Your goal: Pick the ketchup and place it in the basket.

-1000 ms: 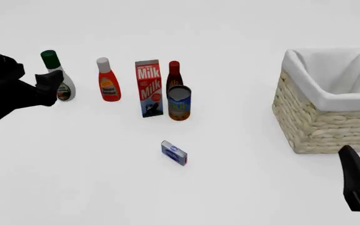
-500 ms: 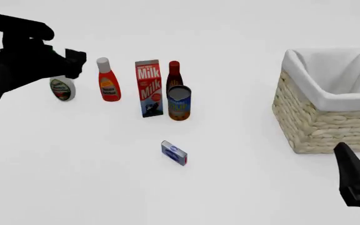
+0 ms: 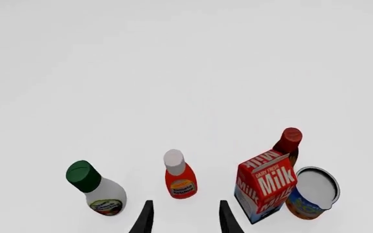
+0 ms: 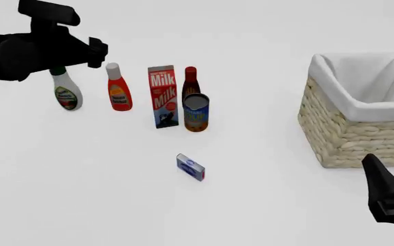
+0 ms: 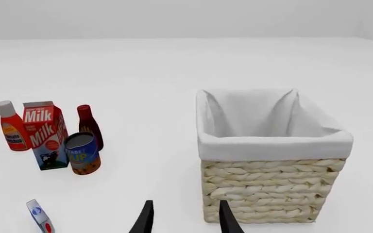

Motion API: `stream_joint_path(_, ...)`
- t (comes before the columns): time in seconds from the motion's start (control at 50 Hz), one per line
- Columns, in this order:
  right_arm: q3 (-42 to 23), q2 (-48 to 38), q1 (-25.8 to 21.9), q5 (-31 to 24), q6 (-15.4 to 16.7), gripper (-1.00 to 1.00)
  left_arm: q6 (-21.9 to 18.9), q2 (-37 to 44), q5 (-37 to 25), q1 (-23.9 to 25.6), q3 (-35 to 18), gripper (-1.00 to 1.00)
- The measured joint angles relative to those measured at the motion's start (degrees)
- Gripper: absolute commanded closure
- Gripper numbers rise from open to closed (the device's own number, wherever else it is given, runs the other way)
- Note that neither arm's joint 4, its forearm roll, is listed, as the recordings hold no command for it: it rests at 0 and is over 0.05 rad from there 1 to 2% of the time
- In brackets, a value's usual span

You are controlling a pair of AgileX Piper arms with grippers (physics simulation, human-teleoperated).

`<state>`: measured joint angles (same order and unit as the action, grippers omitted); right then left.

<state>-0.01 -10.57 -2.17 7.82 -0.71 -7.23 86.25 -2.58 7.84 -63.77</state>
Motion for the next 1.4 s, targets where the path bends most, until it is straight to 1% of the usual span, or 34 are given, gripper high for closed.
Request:
stream_joint_path(0.22, -0.01, 0.22, -0.04, -0.22, 0.11, -1.00, -0.06, 3.97, -0.32, -0.68, -3.54, -1.00)
stream_joint_path(0.48, 0.00, -0.29, -0.11, 0.27, 0.28, -1.00, 0.07, 8.18, 0.35, -1.38, -6.18, -1.00)
stream_joint_path(0.92, -0.02, -2.03, -0.57, 1.81, 0.20, -1.00, 0.36, 16.47, 1.80, -2.00, -11.22, -1.00)
stream_joint_path(1.4, -0.03, -5.10, -0.92, 4.15, -0.29, -1.00, 0.20, 25.21, 1.96, -2.56, -17.67, -1.00)
